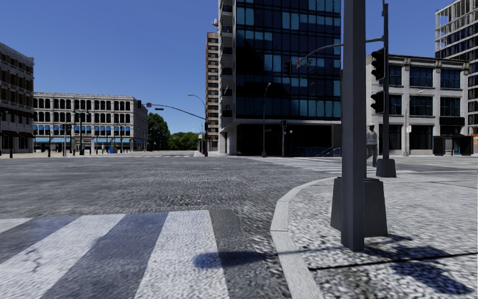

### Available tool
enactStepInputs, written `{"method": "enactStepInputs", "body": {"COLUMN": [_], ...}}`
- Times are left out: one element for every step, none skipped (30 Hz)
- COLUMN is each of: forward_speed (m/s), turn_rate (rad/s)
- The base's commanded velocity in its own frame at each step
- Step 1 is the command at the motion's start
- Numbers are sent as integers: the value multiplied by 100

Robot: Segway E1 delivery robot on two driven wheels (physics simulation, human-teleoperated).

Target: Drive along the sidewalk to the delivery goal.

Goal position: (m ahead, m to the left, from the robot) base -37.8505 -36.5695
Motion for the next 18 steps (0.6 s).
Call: {"method": "enactStepInputs", "body": {"forward_speed": [0,0,0,0,0,0,0,0,0,0,0,0,0,0,0,0,0,0], "turn_rate": [0,0,0,0,0,0,0,0,0,0,0,0,0,0,0,0,0,0]}}
